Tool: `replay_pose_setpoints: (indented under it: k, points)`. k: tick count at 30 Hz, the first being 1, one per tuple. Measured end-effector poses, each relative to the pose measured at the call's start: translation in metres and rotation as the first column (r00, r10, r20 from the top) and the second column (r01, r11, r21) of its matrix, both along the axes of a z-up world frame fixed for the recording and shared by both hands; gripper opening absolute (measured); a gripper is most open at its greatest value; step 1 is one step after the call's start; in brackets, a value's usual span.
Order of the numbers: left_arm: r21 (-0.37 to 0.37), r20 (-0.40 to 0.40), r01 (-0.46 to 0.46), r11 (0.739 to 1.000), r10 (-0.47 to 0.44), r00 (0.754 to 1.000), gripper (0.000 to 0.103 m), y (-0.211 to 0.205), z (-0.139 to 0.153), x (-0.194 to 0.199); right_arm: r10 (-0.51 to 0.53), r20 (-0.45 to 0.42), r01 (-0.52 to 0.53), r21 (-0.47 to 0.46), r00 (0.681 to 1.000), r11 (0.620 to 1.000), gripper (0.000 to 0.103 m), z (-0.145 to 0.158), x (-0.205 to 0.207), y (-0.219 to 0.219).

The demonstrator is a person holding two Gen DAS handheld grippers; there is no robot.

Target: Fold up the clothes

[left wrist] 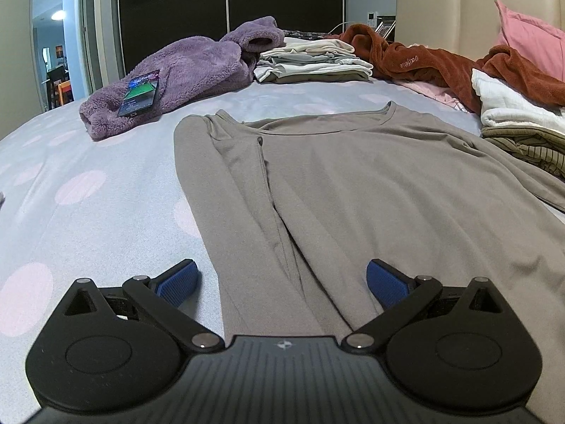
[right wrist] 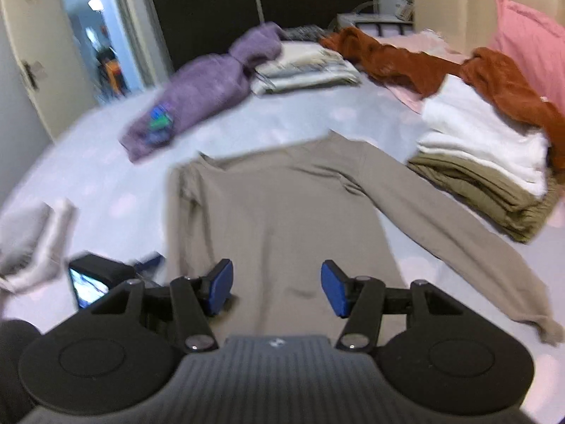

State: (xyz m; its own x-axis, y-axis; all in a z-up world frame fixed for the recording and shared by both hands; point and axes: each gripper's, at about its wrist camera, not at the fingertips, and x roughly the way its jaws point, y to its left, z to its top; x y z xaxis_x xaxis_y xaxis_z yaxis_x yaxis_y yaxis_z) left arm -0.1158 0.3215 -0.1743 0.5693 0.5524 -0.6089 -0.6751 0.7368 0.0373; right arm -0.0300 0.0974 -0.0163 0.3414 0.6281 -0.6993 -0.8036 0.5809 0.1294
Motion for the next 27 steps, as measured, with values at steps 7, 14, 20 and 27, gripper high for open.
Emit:
replay_pose_setpoints:
  k: [7, 14, 20, 27]
  points:
    - [-0.005, 0.007, 0.004, 1.0, -0.004, 1.0, 0.103, 0.002, -0.001, -0.001, -0.06, 0.074, 0.067, -0.097, 0.995, 0.993, 0.059, 0.004, -0.011, -0.004]
    - [-0.001, -0.006, -0.001, 1.0, 0.001, 1.0, 0.103, -0.001, 0.001, 0.002, -0.136, 0.035, 0.139, -0.143, 0.99, 0.98, 0.059, -0.031, -0.003, 0.0]
    - [0.006, -0.013, -0.004, 1.0, 0.004, 1.0, 0.103, -0.003, 0.001, 0.003, -0.067, -0.029, 0.066, -0.042, 0.997, 0.997, 0.059, -0.039, -0.002, -0.021]
    - [-0.004, -0.004, -0.004, 1.0, 0.004, 1.0, 0.103, 0.0, 0.001, 0.001, -0.069, -0.064, 0.074, 0.081, 0.996, 0.994, 0.062, -0.027, 0.0, -0.045]
